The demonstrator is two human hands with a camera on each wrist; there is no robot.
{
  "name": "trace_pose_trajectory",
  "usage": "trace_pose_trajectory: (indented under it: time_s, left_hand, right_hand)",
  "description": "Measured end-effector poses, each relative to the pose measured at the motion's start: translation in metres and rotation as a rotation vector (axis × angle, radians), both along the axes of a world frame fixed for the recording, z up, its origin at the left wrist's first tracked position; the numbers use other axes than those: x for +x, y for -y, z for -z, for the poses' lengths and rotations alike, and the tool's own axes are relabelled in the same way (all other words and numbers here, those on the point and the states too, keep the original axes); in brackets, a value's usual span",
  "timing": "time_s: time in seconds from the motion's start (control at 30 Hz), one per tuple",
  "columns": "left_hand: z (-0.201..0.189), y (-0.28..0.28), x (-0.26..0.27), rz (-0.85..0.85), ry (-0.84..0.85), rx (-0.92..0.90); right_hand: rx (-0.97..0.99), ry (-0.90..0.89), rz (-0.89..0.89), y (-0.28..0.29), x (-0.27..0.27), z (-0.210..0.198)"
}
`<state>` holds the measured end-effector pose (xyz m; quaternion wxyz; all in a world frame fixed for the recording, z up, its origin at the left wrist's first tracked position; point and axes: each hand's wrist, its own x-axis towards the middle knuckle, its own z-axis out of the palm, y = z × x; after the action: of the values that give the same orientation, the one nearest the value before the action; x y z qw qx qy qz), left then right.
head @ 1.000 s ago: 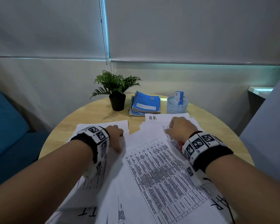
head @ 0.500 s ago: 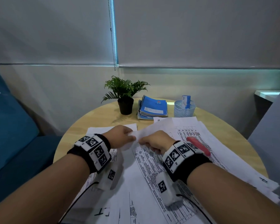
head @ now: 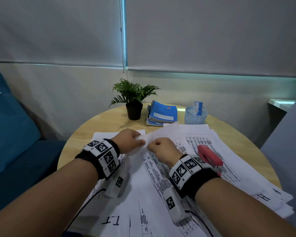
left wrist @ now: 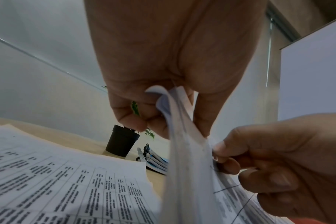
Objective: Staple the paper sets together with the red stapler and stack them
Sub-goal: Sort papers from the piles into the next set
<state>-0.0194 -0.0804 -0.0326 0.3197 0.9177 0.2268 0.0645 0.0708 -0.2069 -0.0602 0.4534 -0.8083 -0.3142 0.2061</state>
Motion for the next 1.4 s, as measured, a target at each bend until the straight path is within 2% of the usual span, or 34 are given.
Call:
trace_pose_trajectory:
  time_s: [0.13, 0.27, 0.33, 0.5, 0.7, 0.8, 1.0, 1.07, 1.17, 1.27, 1.4]
  left_hand:
    - [-0.002, -0.003, 0.003, -0.036, -0.014, 0.041]
    - [0.003, -0.003, 0.005, -0.025, -0.127, 0.141]
    - [0.007, -0.005, 0.007, -0.019, -0.201, 0.218]
    - [0.021, -0.011, 0.012, 0.005, -0.364, 0.275]
    - [0.027, -0.012, 0.028, 0.112, -0.569, 0.427]
    - [0.025, -0.009, 0.035, 0.119, -0.619, 0.468]
    - [0.027, -0.017, 0.047, 0.084, -0.676, 0.404]
    - [0.032, -0.025, 0.05, 0.066, -0.658, 0.371]
    - [0.04, -0.039, 0.05, 0.03, -0.586, 0.298]
    - [0.044, -0.051, 0.049, -0.006, -0.528, 0.205]
    - [0.065, -0.082, 0.051, -0.023, -0.5, 0.184]
  right_hand:
    - [0.055, 0.114, 0.018, -0.004, -0.002, 0.0]
    - [0.139, 0.172, 0.056, -0.005, 0.005, -0.006]
    - [0.148, 0.165, 0.054, -0.001, 0.01, -0.011]
    - [0.137, 0.096, 0.057, 0.023, 0.025, -0.024]
    - [0.149, 0.132, 0.166, 0.091, 0.07, -0.036]
    - [0.125, 0.175, 0.242, 0.137, 0.1, -0.04]
    - [0.173, 0.153, 0.461, 0.235, 0.155, -0.026]
    - [0.126, 0.171, 0.542, 0.268, 0.169, -0.017]
    - [-0.065, 0.293, 0.632, 0.311, 0.183, 0.001]
    - [-0.227, 0.326, 0.653, 0.343, 0.194, 0.027]
    - [-0.339, 0.314, 0.665, 0.371, 0.205, 0.052]
